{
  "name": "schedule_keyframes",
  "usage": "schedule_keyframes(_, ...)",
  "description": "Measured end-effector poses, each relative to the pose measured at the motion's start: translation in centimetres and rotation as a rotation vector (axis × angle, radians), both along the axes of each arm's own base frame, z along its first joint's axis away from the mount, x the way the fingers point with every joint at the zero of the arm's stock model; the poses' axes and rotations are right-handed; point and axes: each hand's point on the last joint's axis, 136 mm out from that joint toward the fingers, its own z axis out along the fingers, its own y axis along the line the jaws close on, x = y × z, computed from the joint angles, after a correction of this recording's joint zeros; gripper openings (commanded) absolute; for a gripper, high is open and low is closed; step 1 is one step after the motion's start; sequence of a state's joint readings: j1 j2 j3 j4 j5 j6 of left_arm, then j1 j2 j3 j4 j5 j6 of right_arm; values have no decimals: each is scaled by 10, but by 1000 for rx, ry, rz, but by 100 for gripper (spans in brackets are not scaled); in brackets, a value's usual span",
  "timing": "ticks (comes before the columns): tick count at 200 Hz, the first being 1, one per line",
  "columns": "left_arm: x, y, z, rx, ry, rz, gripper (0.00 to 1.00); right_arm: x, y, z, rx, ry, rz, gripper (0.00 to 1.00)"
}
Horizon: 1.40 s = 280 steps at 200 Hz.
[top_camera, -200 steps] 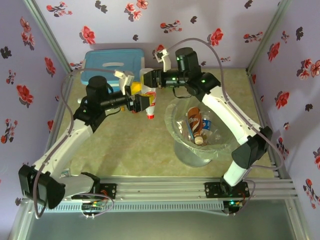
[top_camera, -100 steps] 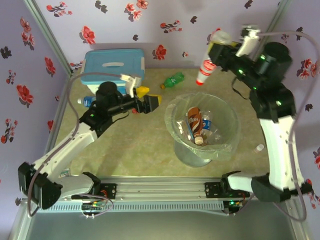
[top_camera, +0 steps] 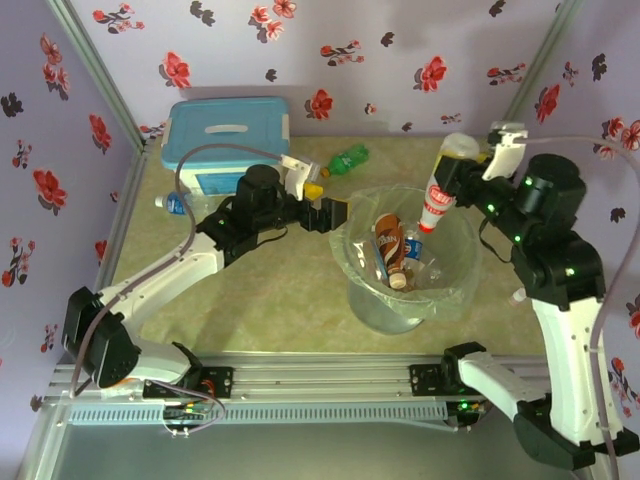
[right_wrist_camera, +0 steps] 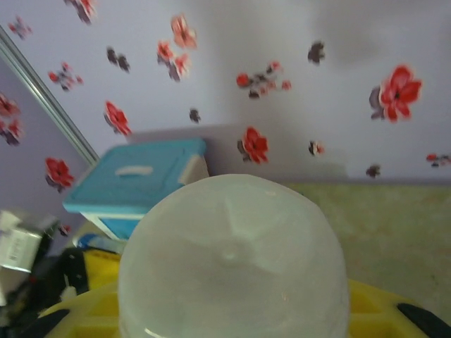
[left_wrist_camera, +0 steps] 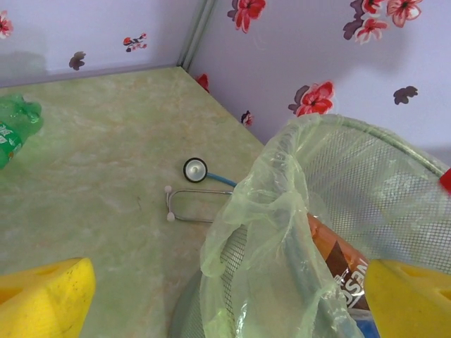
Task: Put the plastic bottles in the bin
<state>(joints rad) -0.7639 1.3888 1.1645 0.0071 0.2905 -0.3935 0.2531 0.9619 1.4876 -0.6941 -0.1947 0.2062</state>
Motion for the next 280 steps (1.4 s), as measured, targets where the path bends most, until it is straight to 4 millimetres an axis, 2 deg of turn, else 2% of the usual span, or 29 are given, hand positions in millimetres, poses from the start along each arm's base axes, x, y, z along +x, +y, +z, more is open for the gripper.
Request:
schedule_keyframes(27,0,-8,-14,23,23,-10,98,20,6,-50,-65,49,19,28)
schedule_keyframes(44,1,-12,-19,29,29,-15,97,29,10,-70,-90,41,36,28)
schedule_keyframes(66,0,-12,-19,28,28,-16,97,36,13,-76,-104,-28,50,28)
schedule_keyframes(106,-1,-13,-19,28,28,-20,97,39,12,-66,-130,-119,46,27)
schedule_keyframes(121,-1,-14,-19,28,28,-21,97,40,10,-69,-137,-116,40,27)
schedule_keyframes(135,-1,-14,-19,28,28,-21,97,39,10,-81,-136,-95,36,27)
schedule_keyframes(158,0,-17,-19,29,29,-23,96,34,5,-120,-134,-15,20,27)
schedule_keyframes(166,0,-18,-19,29,29,-25,96,31,3,-126,-126,-13,11,27)
schedule_keyframes(201,3,-21,-20,31,31,-27,96,12,-2,-123,-81,-48,-5,31)
schedule_keyframes(210,4,-23,-20,31,31,-27,96,9,-4,-123,-75,-41,-10,44)
schedule_keyframes(214,4,-23,-20,31,31,-27,96,8,-4,-123,-72,-36,-12,55)
schedule_keyframes(238,5,-25,-20,31,32,-29,96,3,-6,-120,-80,53,-14,77)
schedule_keyframes(259,5,-27,-19,31,32,-31,96,4,-6,-95,-82,97,-20,79)
schedule_keyframes(280,5,-27,-19,31,32,-31,96,5,-7,-53,-79,76,-29,76)
